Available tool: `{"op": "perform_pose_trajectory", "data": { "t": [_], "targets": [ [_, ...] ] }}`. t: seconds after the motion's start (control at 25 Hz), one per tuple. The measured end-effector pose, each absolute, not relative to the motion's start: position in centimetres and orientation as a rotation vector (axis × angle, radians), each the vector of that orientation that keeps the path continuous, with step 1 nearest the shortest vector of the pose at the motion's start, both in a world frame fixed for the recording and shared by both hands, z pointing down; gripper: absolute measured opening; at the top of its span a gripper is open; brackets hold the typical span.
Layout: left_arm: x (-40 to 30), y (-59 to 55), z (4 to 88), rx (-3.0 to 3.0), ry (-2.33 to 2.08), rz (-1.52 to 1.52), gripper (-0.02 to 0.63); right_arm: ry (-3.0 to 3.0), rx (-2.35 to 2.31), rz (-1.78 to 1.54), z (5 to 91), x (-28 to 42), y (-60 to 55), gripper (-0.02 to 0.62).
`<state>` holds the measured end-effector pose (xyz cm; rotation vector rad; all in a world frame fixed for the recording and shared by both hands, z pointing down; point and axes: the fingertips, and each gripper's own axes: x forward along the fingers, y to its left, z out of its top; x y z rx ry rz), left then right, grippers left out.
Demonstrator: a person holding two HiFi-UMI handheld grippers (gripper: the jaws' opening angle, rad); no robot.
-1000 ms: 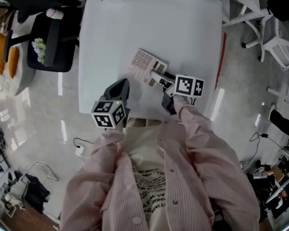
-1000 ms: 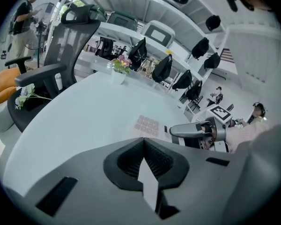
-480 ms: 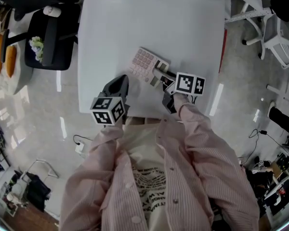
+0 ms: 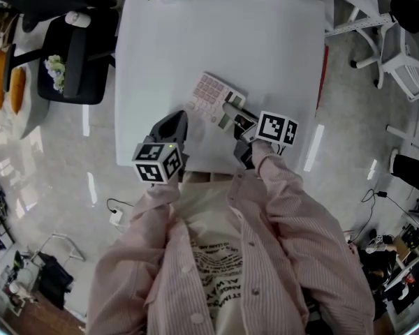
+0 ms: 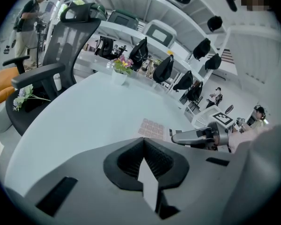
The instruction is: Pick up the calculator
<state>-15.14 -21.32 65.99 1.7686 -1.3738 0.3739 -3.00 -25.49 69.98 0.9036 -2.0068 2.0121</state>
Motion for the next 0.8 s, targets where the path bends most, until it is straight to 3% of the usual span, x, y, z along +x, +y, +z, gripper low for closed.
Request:
{"op": "perform_pose_trajectory", "data": {
  "t": [0.8],
  "targets": [
    [-15.1,-22.9,57.7,1.980,-1.431,0.273,0.000,-2.131,0.964,2.149,61.6,-0.3,-25.1,0.086]
  ]
}}
